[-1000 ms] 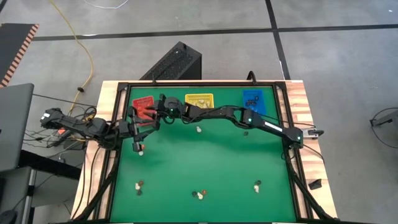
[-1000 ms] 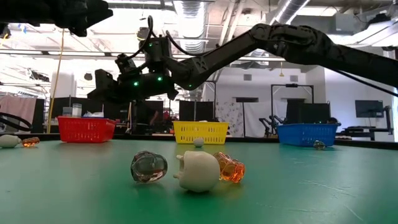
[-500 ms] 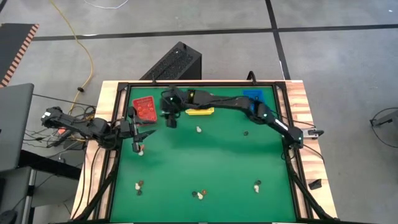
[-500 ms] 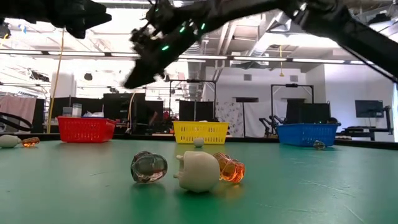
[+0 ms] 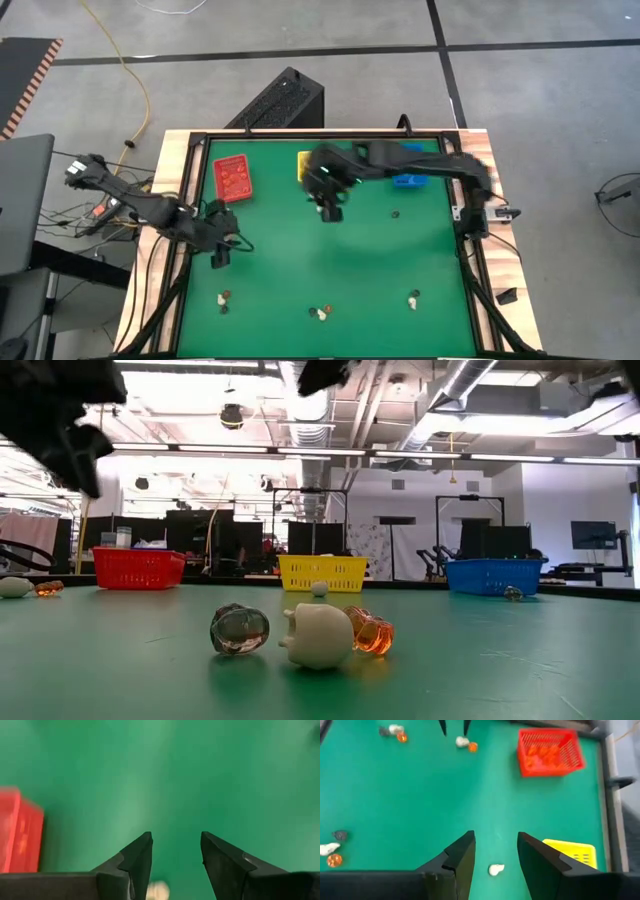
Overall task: Sort Halloween decoration
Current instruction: Put the white skull toy into the yellow bin
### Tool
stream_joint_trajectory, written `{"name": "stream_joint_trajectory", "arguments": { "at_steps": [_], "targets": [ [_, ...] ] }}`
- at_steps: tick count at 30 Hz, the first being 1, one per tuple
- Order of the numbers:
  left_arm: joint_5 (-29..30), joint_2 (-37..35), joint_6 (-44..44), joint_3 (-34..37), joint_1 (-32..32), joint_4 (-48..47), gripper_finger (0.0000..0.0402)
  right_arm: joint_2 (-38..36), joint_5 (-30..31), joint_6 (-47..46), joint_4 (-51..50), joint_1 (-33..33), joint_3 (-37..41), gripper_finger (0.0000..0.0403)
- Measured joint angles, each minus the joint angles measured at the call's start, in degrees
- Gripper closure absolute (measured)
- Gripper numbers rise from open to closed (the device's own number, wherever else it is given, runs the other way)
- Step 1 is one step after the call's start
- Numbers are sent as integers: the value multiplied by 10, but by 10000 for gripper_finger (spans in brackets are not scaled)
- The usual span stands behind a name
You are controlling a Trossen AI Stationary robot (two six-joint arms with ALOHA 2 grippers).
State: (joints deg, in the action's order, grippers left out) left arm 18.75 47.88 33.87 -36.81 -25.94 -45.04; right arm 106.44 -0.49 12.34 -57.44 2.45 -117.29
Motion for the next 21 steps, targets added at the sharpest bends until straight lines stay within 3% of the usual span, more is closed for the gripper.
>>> {"name": "stream_joint_trajectory", "arguments": {
  "at_steps": [3,6,10,13,17,21],
  "targets": [
    [-22,72,77,-23,-7,-58,244,-93,61,-21,93,-52,133,226],
    [-51,123,225,-34,4,-106,244,-186,127,-51,224,-101,298,227],
    [-89,156,289,-36,21,-103,244,-298,185,-73,445,-148,505,228],
    [-106,161,331,-36,38,-108,244,-351,191,-88,586,-164,626,228],
    [-126,157,393,-35,53,-127,244,-392,191,-91,704,-167,717,228],
    [-144,159,432,-27,57,-134,244,-434,189,-108,700,-162,728,228]
  ]
}}
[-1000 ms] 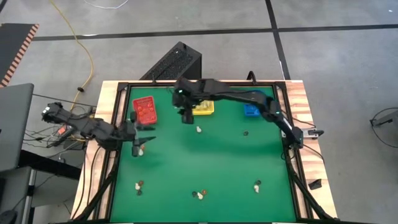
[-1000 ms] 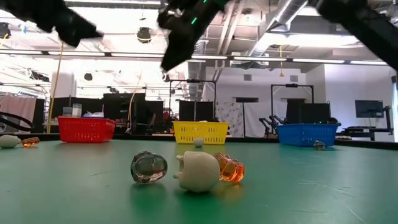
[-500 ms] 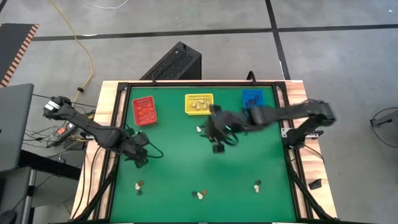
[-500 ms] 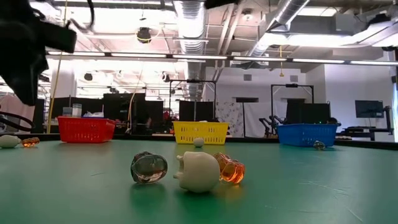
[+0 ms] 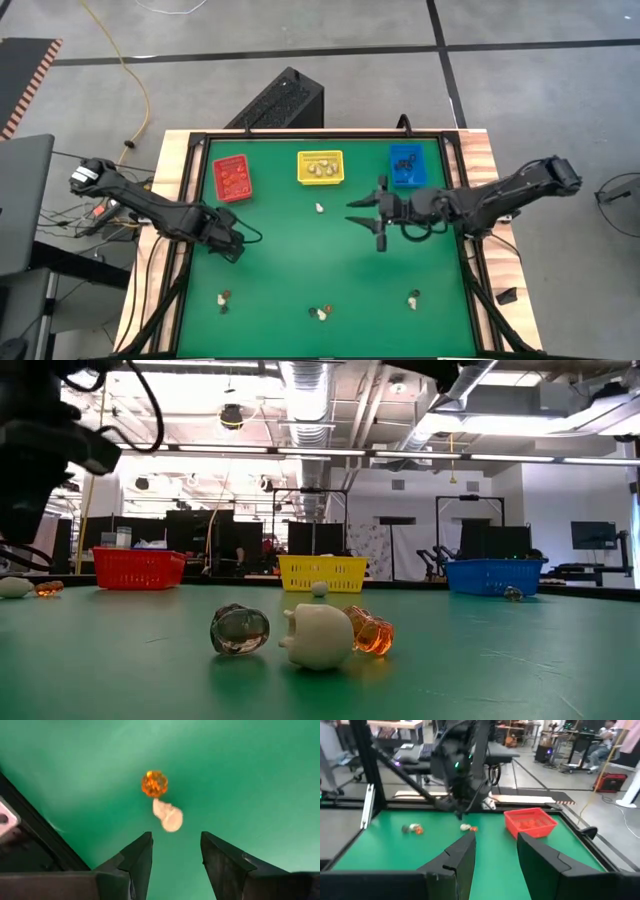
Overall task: Sort Halloween decoration
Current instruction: Put the white skull toy into the yellow bin
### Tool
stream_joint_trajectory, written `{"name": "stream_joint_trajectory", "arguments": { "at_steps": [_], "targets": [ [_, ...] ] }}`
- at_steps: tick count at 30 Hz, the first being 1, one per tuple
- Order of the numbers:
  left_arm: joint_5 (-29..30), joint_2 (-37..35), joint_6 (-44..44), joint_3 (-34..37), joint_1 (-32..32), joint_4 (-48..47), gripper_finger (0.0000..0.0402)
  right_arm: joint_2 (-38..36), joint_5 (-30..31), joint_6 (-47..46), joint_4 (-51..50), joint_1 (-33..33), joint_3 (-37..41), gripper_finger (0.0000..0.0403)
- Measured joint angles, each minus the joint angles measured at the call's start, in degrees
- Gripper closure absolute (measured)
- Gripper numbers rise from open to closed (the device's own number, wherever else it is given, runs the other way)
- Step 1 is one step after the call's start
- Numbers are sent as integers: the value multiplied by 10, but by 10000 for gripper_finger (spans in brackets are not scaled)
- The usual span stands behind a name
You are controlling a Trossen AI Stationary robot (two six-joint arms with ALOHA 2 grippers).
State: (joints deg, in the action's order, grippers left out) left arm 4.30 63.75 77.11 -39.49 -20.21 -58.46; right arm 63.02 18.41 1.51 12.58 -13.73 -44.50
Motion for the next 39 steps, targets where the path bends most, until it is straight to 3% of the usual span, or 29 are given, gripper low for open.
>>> {"name": "stream_joint_trajectory", "arguments": {
  "at_steps": [10,24,32,39],
  "targets": [
    [-11,0,52,68,0,66,244,-46,-5,34,-29,-47,0,228],
    [-4,-2,53,135,0,165,244,-48,-3,32,-32,-27,0,228],
    [2,-2,32,139,0,170,245,-48,-3,14,-51,-27,0,228],
    [-2,-1,-3,140,0,170,291,-48,-3,0,-56,-27,0,228]
  ]
}}
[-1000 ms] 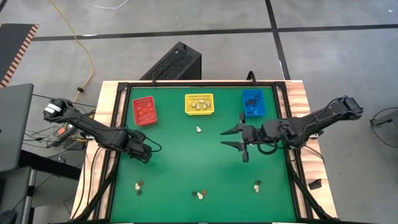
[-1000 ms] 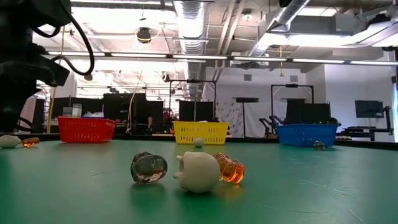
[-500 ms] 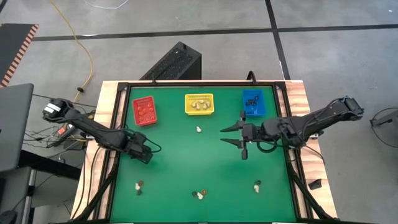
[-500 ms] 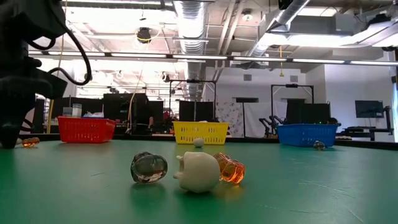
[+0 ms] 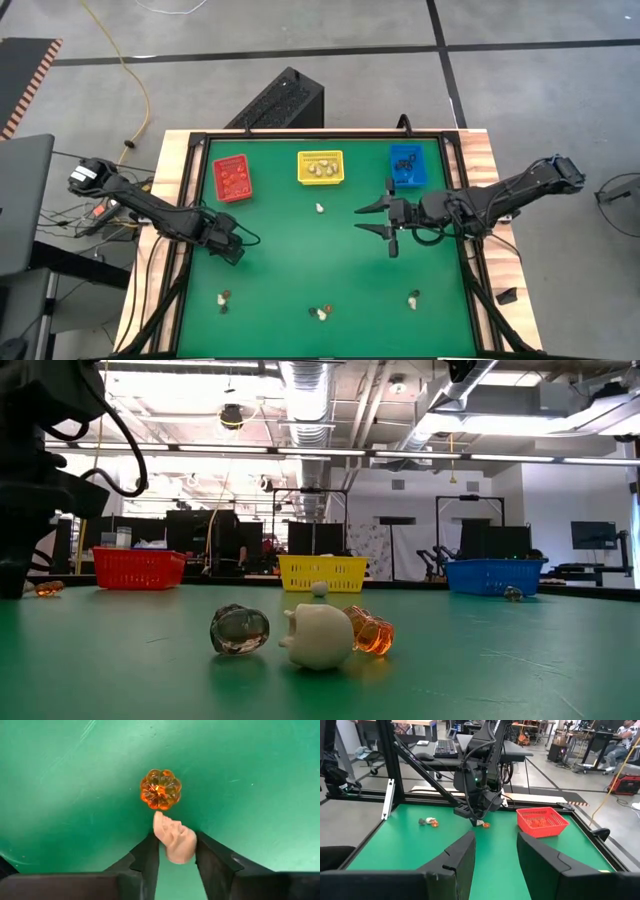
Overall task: Sort Halloween decoration
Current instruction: Put the white skull toy into the yellow bin
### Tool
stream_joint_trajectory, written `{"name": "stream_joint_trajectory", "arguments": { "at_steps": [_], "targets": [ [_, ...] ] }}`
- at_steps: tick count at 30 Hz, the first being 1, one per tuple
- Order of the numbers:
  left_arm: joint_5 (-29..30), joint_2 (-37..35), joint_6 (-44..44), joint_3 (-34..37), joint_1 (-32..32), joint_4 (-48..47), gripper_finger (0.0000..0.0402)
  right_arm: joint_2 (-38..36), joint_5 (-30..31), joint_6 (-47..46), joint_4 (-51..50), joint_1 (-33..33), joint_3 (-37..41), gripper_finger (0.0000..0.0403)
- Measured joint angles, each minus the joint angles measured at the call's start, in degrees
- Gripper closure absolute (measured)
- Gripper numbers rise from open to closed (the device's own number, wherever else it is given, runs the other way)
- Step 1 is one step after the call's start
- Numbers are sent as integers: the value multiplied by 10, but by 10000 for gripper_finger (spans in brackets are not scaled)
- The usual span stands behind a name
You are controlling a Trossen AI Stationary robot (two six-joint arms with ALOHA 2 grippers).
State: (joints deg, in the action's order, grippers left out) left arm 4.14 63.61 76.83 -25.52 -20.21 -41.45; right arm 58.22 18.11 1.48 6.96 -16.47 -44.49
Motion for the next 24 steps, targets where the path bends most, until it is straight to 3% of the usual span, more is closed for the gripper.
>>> {"name": "stream_joint_trajectory", "arguments": {
  "at_steps": [8,12,15,19,24],
  "targets": [
    [-4,2,-57,-28,1,7,347,0,0,0,-1,0,0,228],
    [-47,2,-88,-52,1,106,344,0,0,0,-3,0,0,228],
    [-31,2,-135,-69,10,237,343,0,0,0,-3,0,0,228],
    [24,28,-248,-89,86,313,342,0,0,0,-3,1,0,228],
    [-4,132,-417,-146,242,379,341,0,0,0,-3,9,0,228]
  ]
}}
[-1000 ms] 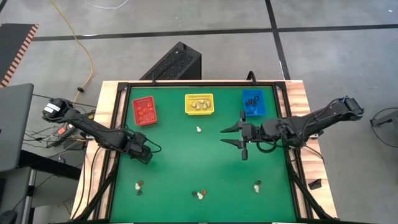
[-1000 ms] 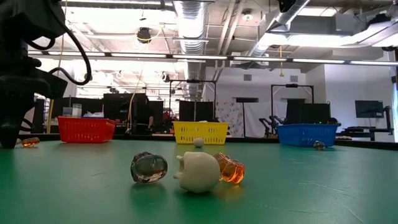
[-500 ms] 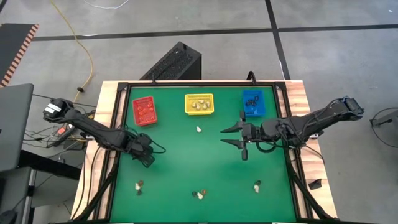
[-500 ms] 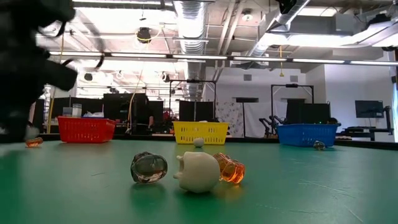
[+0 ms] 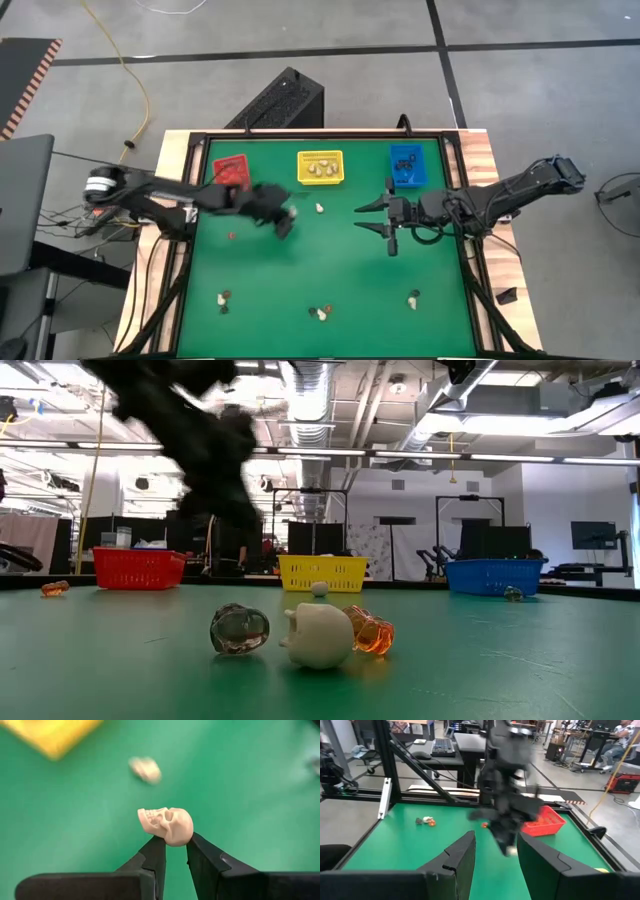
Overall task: Sort Halloween decoration
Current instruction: Put the white skull toy into the yellow bin, then put the orange flower toy into the red bin
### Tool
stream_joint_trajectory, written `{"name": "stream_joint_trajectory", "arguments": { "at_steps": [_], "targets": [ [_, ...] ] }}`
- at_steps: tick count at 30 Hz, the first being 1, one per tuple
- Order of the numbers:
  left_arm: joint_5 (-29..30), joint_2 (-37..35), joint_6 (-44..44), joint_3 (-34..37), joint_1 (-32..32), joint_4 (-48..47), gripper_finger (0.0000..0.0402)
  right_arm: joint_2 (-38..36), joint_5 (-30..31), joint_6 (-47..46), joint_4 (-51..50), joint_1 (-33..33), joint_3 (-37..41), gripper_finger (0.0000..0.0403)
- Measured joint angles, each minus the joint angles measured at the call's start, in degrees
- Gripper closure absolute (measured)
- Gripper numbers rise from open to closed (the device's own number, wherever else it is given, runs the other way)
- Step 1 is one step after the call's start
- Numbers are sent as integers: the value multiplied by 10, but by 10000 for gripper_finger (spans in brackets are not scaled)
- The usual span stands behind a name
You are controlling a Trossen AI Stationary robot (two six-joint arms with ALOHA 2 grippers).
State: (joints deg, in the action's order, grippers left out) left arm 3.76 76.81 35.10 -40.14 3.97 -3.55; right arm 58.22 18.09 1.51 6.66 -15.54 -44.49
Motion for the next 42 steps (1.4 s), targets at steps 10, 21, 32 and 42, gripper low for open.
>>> {"name": "stream_joint_trajectory", "arguments": {
  "at_steps": [10,21,32,42],
  "targets": [
    [-63,222,-175,-249,163,-55,341,0,0,-1,-43,32,0,228],
    [10,338,-274,-435,178,-206,281,0,0,-32,-65,32,0,228],
    [55,312,-331,-539,166,-436,228,0,-1,-47,-68,17,0,228],
    [42,288,-330,-534,8,-619,228,0,-2,-47,-78,-8,0,228]
  ]
}}
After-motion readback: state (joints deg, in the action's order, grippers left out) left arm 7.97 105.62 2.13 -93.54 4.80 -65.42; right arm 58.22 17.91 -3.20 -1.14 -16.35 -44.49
